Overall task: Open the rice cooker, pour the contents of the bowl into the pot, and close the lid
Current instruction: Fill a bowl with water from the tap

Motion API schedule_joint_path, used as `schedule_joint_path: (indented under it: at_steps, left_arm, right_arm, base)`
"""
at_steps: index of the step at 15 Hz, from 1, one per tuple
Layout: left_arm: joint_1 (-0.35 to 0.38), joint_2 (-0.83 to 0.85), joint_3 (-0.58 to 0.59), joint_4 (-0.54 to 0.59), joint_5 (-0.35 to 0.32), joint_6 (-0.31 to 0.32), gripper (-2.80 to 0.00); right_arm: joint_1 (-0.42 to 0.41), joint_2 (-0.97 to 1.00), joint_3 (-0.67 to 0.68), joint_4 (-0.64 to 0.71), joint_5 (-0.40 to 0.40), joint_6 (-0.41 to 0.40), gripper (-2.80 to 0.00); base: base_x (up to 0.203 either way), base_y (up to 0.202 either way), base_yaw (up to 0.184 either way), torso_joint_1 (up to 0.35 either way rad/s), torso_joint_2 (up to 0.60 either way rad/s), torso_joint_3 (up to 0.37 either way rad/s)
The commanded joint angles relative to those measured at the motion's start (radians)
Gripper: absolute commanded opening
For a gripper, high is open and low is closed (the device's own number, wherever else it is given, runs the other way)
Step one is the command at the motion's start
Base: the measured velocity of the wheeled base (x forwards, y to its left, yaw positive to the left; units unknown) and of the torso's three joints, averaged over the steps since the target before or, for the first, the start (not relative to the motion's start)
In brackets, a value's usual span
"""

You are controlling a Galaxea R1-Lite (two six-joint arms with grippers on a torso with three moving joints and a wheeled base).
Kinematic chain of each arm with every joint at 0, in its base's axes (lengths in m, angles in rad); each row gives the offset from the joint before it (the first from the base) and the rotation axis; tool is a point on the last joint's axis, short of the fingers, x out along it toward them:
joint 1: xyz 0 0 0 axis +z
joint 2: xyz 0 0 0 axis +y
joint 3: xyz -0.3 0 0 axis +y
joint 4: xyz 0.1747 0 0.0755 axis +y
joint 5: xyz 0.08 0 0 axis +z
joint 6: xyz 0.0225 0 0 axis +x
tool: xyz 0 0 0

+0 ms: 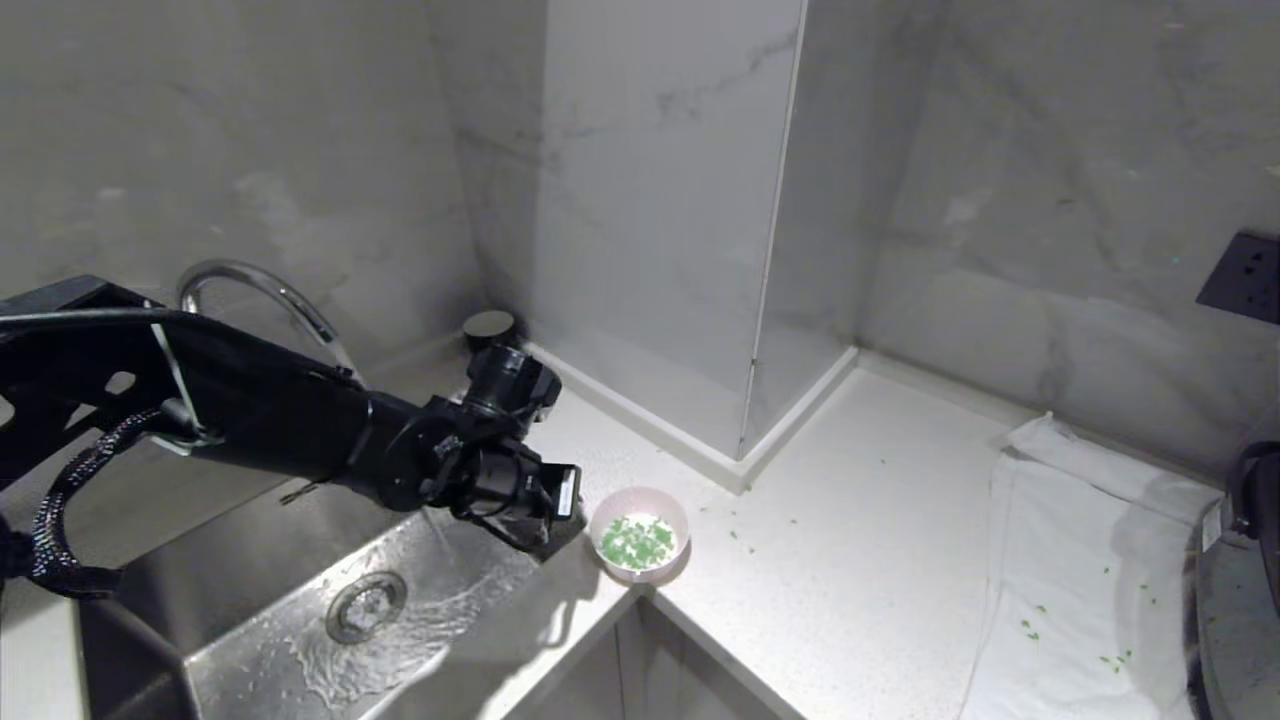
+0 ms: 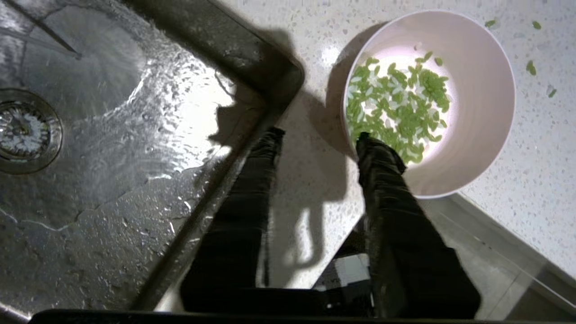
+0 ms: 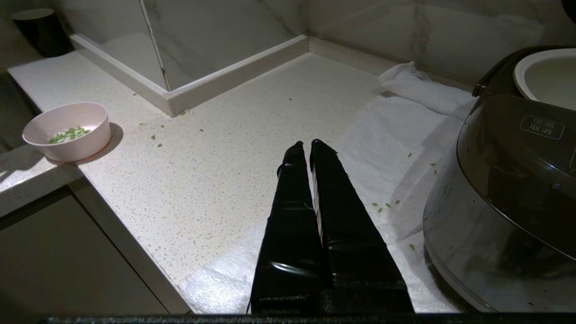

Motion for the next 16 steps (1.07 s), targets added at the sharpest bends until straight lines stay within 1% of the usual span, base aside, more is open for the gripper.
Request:
schedule_joint_path:
  at_steps: [1,3,5,7,8,10,12,13,14,16]
  left_arm:
    - [0.003,0.048,-0.037,0.0,0.001,-0.002,0.0]
    - [0.001,0.067,-0.066,0.002,-0.004,-0.019,0.0]
    - [0.001,0.068,-0.079,0.009,-0.013,-0.021,0.0]
    - [0.001,0.069,-0.105,0.056,-0.021,-0.022,0.0]
    - [0.001,0.07,-0.127,0.076,-0.035,-0.028,0.0]
    - [0.005,0.074,-0.176,0.091,-0.042,-0.057,0.0]
    - [0.02,0.091,-0.219,0.138,-0.042,-0.066,0.0]
    - [0.023,0.109,-0.242,0.158,-0.043,-0.08,0.0]
    - [0.023,0.128,-0.264,0.173,-0.042,-0.113,0.0]
    - [0.024,0.16,-0.313,0.226,-0.036,-0.132,0.0]
  right_arm:
    - [0.0,0.0,0.0,0.0,0.0,0.0,-2.8]
    - [0.0,0.0,0.0,0.0,0.0,0.0,-2.8]
    - [0.0,0.0,0.0,0.0,0.0,0.0,-2.8]
    - [0.0,0.0,0.0,0.0,0.0,0.0,-2.8]
    - [0.0,0.0,0.0,0.0,0.0,0.0,-2.8]
    - [0.0,0.0,0.0,0.0,0.0,0.0,-2.8]
    - [0.0,0.0,0.0,0.0,0.0,0.0,-2.8]
    - [0.0,0.0,0.0,0.0,0.0,0.0,-2.8]
    - [0.0,0.0,0.0,0.0,0.0,0.0,-2.8]
    - [0.0,0.0,0.0,0.0,0.0,0.0,-2.8]
  base:
    - [0.0,0.0,0.0,0.0,0.0,0.0]
    - [0.0,0.0,0.0,0.0,0.0,0.0]
    - [0.0,0.0,0.0,0.0,0.0,0.0]
    - [0.0,0.0,0.0,0.0,0.0,0.0]
    - [0.0,0.0,0.0,0.0,0.0,0.0]
    - [0.0,0.0,0.0,0.0,0.0,0.0]
    - [0.0,0.0,0.0,0.0,0.0,0.0]
    - [0.0,0.0,0.0,0.0,0.0,0.0]
    - [0.0,0.0,0.0,0.0,0.0,0.0]
    - [0.0,0.0,0.0,0.0,0.0,0.0]
